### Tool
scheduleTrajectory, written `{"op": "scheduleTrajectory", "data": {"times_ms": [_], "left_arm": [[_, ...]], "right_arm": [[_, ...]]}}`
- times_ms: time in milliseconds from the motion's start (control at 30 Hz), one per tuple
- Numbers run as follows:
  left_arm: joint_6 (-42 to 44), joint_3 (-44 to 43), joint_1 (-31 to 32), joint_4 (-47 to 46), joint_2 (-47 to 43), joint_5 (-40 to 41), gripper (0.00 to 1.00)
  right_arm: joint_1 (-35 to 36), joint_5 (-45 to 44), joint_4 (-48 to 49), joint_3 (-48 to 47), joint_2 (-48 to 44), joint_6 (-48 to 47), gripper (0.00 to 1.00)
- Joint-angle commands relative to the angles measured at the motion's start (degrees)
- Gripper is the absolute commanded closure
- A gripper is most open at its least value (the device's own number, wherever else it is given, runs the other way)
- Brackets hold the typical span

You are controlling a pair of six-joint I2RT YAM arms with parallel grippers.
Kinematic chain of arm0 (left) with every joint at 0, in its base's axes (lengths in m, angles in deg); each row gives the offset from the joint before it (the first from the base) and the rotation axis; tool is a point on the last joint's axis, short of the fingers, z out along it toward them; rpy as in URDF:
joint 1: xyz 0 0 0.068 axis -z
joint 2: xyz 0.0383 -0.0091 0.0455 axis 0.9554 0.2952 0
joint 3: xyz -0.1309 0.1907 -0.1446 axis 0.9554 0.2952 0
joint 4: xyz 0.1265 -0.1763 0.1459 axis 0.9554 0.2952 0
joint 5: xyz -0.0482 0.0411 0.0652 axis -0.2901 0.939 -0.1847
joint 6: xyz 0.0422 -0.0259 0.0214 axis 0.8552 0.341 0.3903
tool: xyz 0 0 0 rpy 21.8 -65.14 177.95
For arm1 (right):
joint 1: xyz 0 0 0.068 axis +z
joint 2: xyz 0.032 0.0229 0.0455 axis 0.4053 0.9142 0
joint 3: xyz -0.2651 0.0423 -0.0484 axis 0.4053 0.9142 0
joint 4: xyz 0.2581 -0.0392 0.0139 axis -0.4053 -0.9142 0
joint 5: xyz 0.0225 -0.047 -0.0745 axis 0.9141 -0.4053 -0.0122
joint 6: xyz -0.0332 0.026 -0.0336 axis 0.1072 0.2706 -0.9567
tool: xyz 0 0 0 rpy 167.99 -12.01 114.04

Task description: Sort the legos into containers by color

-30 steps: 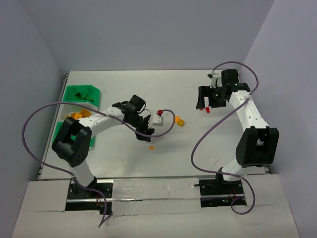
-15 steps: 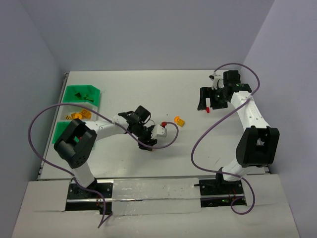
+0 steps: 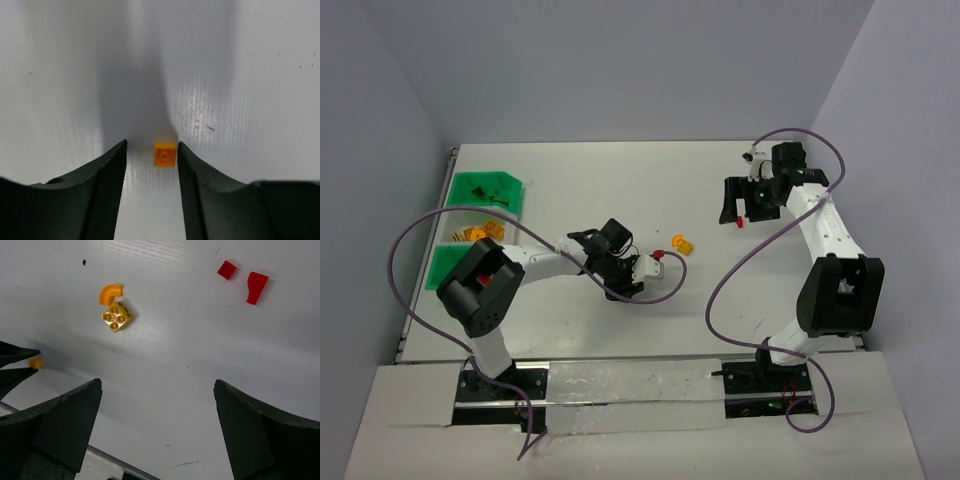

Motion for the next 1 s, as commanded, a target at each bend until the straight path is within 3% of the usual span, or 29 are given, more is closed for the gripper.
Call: {"op": "scheduleTrajectory", "data": {"times_ms": [0,100,300,533,633,700,733,767,967], "left_arm": [[-0.8,0.0,1.5,-1.0,1.7,3.3,0.57],[-0.3,0.7,2.4,-1.2,1.3,4.9,0.67],[0.0,2.8,3.4,-1.1,-0.1,6.5,0.75],[-2.8,1.8,2.8,0.2,-3.7,7.7,0.94],[-5.5,-1.0,1.9,1.5,-4.5,7.5,0.83],[-7.6,-2.8,0.4,2.4,-6.0,6.1,0.51],[-8.1,-3.3,0.1,2.7,-6.5,6.0,0.46],[-8.5,-3.4,0.1,3.2,-6.9,6.3,0.32],[-7.8,-2.3,0.0,5.6,-7.4,8.8,0.31]], "right_arm": [[-0.6,1.1,-0.8,-1.0,1.0,-1.1,0.0],[-0.7,1.2,-1.1,-1.1,1.2,-1.2,0.0],[-0.7,1.2,-1.5,-1.4,1.3,-1.4,0.0],[-0.7,2.1,-1.6,-1.6,1.4,-0.9,0.0],[-0.7,2.3,-1.7,-1.7,1.4,-0.9,0.0],[-0.8,2.4,-1.8,-1.5,1.4,-1.0,0.0],[-0.7,2.3,-1.8,-1.4,1.4,-1.0,0.0],[-0.7,2.2,-1.8,-1.2,1.3,-1.1,0.0],[-0.7,2.4,-1.8,-1.2,1.6,-1.2,0.0]]}}
